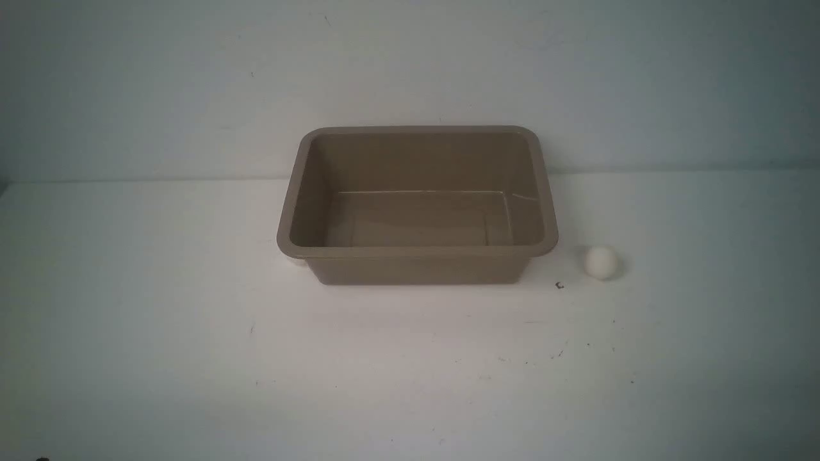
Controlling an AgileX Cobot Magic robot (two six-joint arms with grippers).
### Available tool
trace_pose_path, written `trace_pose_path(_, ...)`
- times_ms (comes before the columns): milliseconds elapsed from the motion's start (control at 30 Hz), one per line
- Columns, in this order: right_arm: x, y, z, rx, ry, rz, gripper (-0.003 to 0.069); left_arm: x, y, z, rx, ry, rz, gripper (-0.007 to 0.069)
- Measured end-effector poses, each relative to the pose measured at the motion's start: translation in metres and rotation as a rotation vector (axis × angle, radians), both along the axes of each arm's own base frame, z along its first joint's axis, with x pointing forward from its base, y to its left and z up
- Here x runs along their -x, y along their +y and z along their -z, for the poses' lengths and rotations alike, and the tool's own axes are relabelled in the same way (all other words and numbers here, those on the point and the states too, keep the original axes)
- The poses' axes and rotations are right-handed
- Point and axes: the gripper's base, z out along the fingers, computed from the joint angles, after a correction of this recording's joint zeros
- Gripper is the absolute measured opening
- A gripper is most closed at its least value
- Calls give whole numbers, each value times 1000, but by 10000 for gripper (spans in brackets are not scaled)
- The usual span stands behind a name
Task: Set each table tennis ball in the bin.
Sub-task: Use the right arm to clamp the table tennis ball closest to it
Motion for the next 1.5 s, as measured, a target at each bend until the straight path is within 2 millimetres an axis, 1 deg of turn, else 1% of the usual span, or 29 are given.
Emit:
trace_pose_path(1067,0,0,0,0,0,0,159,0,0,0,-1,0,0,289)
trace_pose_path(1367,0,0,0,24,0,-5,159,0,0,0,-1,0,0,289)
trace_pose_path(1500,0,2,-5,-52,-37,-8,159,0,0,0,-1,0,0,289)
